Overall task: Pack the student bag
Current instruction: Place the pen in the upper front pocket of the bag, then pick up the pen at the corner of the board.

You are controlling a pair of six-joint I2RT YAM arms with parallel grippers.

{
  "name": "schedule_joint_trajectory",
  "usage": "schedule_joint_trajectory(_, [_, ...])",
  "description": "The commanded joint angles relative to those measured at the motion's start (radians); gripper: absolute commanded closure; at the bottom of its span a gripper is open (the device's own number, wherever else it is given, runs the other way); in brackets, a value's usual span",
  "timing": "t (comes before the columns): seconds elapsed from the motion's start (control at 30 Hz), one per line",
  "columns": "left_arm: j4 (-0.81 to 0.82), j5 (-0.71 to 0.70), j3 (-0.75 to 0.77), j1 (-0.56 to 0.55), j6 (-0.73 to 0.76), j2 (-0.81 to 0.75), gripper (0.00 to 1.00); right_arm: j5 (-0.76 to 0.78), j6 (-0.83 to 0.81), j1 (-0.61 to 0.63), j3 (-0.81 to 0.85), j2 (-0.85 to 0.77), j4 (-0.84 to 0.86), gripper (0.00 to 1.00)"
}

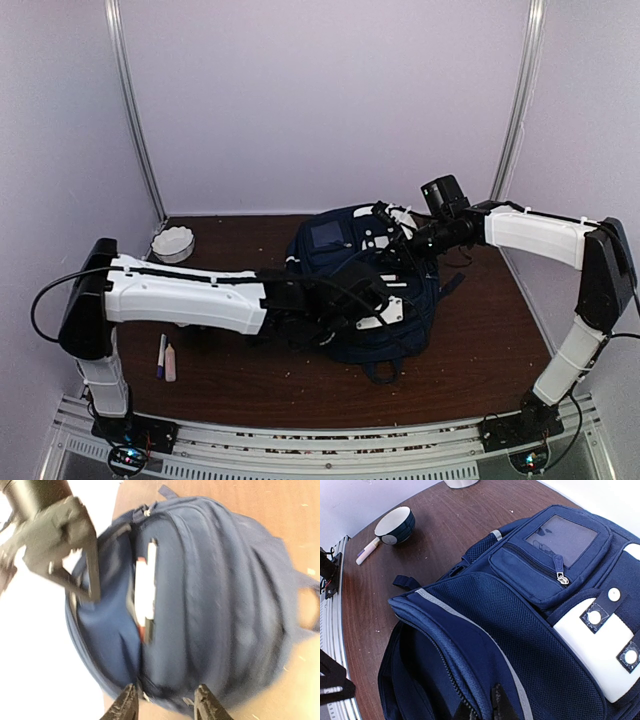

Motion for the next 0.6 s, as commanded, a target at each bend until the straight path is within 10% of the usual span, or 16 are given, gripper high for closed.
schedule_joint_trajectory(0.0, [-0.126, -0.004, -0.122, -0.014, -0.272, -0.151, 0.6, -0.026, 0.011, -0.006, 0.02, 0.007, 0.031, 0.92])
schedule_joint_trajectory(0.3, [-0.395, -0.007, -0.296, 0.056, -0.738, -0.307, 0.61, -0.048, 0.034, -0.006, 0.021, 0.024, 0.043, 0.92])
schedule_joint_trajectory(0.57, [-0.389, 0.178, -0.546, 0.371, -1.046, -0.514, 0.59, -0.073, 0.014, -0.006, 0.019, 0.02, 0.04, 0.91])
